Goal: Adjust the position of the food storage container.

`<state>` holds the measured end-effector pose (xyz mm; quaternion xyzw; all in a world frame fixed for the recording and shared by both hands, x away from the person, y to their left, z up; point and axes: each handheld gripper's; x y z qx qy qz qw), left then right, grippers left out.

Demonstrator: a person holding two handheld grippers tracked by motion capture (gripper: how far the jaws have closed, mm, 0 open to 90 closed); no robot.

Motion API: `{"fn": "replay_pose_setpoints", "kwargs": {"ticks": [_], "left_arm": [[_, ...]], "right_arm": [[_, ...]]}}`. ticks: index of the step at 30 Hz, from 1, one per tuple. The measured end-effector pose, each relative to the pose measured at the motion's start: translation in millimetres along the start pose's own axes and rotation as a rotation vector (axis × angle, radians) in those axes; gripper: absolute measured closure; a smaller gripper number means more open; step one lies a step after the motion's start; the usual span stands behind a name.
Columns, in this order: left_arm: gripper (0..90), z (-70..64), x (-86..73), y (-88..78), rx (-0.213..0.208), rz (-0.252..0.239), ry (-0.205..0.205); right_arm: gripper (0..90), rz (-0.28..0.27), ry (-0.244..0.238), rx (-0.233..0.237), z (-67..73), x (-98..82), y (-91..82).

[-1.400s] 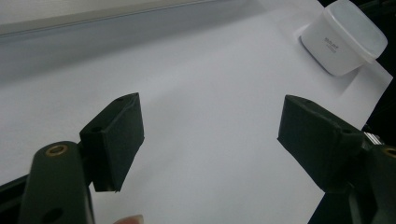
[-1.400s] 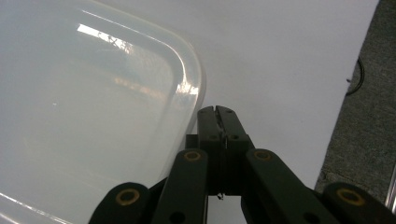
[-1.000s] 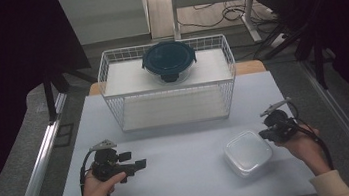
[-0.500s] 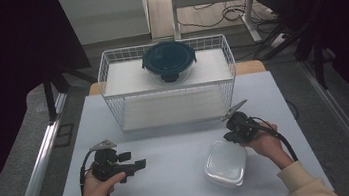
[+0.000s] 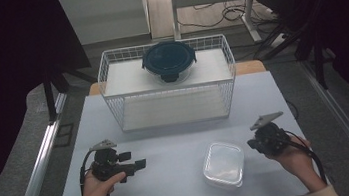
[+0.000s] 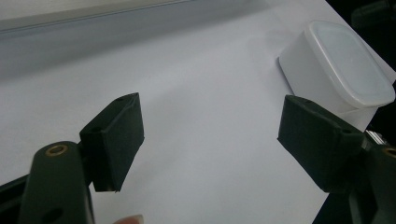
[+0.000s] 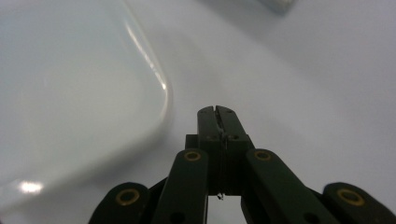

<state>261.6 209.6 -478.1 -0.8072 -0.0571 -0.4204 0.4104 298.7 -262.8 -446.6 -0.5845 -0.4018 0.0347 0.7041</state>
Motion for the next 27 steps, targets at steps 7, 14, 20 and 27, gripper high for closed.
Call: {"fn": "replay_pose_setpoints", "kwargs": {"ticks": [7, 14, 20, 27], "left_arm": [[21.9, -1.0, 0.5, 2.9, 0.002, 0.008, 0.000], [21.9, -0.6, 0.2, 2.7, 0.003, 0.007, -0.004], [21.9, -0.9, -0.1, 3.4, 0.001, 0.009, 0.001], [21.9, -0.3, -0.5, 5.2, 0.002, 0.016, 0.000]], "right_arm": [[88.9, 0.069, 0.014, 0.012, 9.4, -35.2, 6.8], [88.9, 0.088, -0.042, 0.063, 35.3, -38.5, 24.7], [88.9, 0.082, -0.068, 0.064, 43.7, -28.1, 29.0], [88.9, 0.054, -0.096, 0.089, 53.9, -12.3, 33.5]]}}
Point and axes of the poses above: each handheld gripper's, and its own axes: y roughly forward along the jaws, x roughly out of its top, z roughly to its left, and after that the axes turned 8 degrees about y, right-handed
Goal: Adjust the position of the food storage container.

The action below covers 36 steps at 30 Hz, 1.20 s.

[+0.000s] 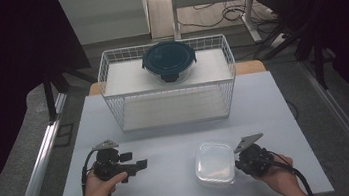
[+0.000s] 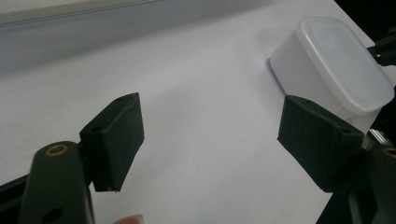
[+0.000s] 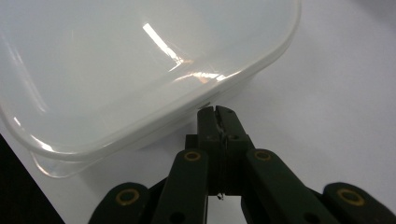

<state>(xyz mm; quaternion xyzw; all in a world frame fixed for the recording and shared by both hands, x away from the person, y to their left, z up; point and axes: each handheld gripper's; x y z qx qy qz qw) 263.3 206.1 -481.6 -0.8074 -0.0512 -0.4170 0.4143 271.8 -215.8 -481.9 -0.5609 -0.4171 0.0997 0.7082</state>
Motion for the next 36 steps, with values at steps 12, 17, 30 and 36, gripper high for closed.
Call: {"fn": "replay_pose_setpoints", "kwargs": {"ticks": [12, 17, 30, 36], "left_arm": [[22.0, 2.0, -0.4, -0.8, 0.005, 0.000, -0.011], [22.0, 2.2, -0.6, -0.5, 0.006, 0.003, -0.010], [22.0, 0.8, -1.4, 2.4, 0.007, 0.011, -0.009], [22.0, -0.3, -1.3, 1.0, 0.012, 0.007, -0.007]], "right_arm": [[88.9, -0.020, -0.041, 0.049, 15.0, 35.2, 22.4], [88.9, -0.018, -0.085, 0.078, 28.9, 47.2, 30.1], [88.9, -0.033, -0.118, 0.126, 50.6, 63.4, 43.2], [88.9, -0.063, -0.119, 0.123, 50.3, 59.1, 34.3]]}}
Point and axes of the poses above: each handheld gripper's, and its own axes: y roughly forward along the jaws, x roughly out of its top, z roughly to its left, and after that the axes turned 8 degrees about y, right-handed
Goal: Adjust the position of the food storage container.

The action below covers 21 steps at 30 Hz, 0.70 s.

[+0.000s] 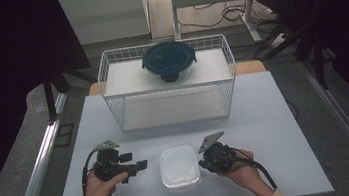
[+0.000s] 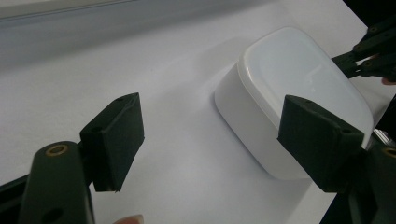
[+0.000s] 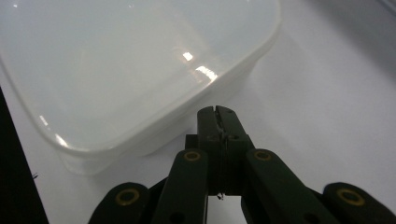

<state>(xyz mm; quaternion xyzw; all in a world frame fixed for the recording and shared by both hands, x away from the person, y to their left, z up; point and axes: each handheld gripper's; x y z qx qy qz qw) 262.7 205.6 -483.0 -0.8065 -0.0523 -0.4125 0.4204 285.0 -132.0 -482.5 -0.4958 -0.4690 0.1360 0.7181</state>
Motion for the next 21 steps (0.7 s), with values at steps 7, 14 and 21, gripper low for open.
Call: {"fn": "replay_pose_setpoints", "kwargs": {"ticks": [7, 14, 21], "left_arm": [[22.1, -3.5, -5.0, -5.4, 0.015, -0.017, -0.010], [22.2, -4.9, -5.0, 0.7, 0.018, -0.006, -0.007], [23.0, -7.7, -3.0, -0.7, 0.052, -0.037, 0.009]], "right_arm": [[87.7, -0.118, 0.065, -0.013, -11.4, -18.7, -27.9], [45.1, -0.283, 0.284, 0.040, -33.2, -40.7, -38.2], [27.9, -0.301, 0.350, 0.080, -36.2, -42.7, -39.3]]}}
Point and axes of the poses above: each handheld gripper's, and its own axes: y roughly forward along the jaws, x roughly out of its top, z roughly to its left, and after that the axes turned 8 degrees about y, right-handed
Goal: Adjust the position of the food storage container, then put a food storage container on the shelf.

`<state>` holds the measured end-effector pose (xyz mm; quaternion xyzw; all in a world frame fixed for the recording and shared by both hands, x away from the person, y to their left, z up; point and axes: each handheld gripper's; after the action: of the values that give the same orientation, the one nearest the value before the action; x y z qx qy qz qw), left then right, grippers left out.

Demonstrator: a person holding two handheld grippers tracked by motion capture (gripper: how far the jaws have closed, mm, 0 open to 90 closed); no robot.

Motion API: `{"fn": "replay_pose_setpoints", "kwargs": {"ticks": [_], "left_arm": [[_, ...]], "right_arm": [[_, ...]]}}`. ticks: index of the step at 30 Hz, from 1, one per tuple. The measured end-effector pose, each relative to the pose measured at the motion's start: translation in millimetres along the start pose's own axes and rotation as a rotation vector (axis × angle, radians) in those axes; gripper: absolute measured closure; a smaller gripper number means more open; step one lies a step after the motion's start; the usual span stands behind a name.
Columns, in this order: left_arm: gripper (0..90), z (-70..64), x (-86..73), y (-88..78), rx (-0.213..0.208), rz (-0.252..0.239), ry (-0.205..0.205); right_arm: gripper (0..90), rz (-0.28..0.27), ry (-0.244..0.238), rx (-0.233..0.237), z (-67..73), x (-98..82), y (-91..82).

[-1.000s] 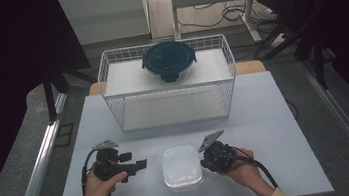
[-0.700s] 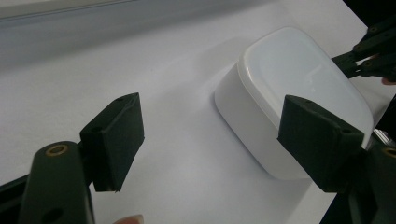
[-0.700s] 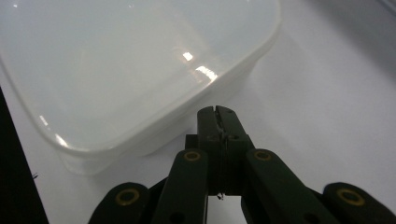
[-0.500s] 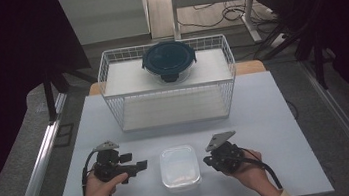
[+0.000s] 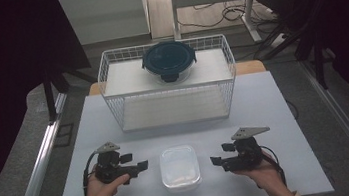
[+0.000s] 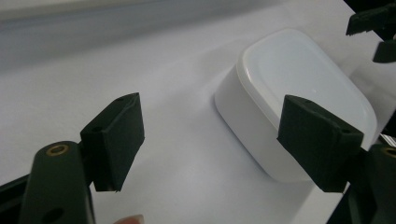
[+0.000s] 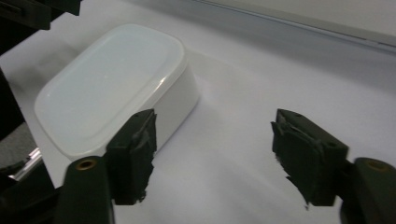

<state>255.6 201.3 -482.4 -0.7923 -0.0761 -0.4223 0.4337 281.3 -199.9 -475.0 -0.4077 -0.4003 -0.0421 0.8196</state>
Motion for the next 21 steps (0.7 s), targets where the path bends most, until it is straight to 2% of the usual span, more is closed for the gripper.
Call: {"fn": "replay_pose_setpoints", "kwargs": {"ticks": [1, 3, 4, 9, 11, 17, 18, 19, 20, 21], "left_arm": [[23.4, -1.0, 1.0, -0.8, 0.005, -0.010, 0.000], [23.5, -1.9, 1.3, -0.8, 0.006, -0.017, -0.003], [23.5, -2.9, 0.8, -0.9, 0.004, -0.018, -0.008], [23.1, -6.3, 2.3, -1.9, -0.002, -0.023, -0.004], [24.0, -9.8, 3.8, -2.4, -0.006, -0.028, -0.003], [24.3, -13.3, 4.8, 0.7, -0.025, -0.028, -0.008], [24.3, -13.3, 5.1, 2.4, -0.031, -0.022, -0.026], [24.3, -13.3, 5.1, 2.4, -0.031, -0.022, -0.026], [24.3, -13.1, 5.0, 4.5, -0.040, -0.016, -0.048], [24.4, -13.1, 5.0, 4.5, -0.040, -0.016, -0.048]], "right_arm": [[25.7, -0.004, 0.023, 0.019, 0.4, 0.1, -0.3], [25.3, -0.005, 0.036, 0.029, 0.5, 0.2, -0.8], [24.7, -0.019, 0.052, 0.052, 0.3, 0.2, -2.6], [23.5, -0.036, 0.069, 0.059, 0.4, 1.6, -5.0], [22.8, -0.033, 0.096, 0.068, 0.9, 1.6, -3.6], [24.0, -0.028, 0.107, 0.076, 5.4, 0.8, 0.3], [24.8, -0.019, 0.100, 0.075, 8.0, 0.2, 2.6], [24.8, -0.019, 0.100, 0.075, 8.0, 0.2, 2.6], [26.0, -0.010, 0.089, 0.079, 10.0, -1.1, 4.2], [26.0, -0.010, 0.089, 0.079, 10.0, -1.1, 4.2]]}}
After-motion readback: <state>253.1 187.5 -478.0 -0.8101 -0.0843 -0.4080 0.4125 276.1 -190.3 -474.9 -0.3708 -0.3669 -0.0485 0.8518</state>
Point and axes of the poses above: each handheld gripper's, and its own axes: y roughly forward along the jaws, x roughly out of its top, z roughly to its left, and after that the axes turned 8 degrees about y, right-handed
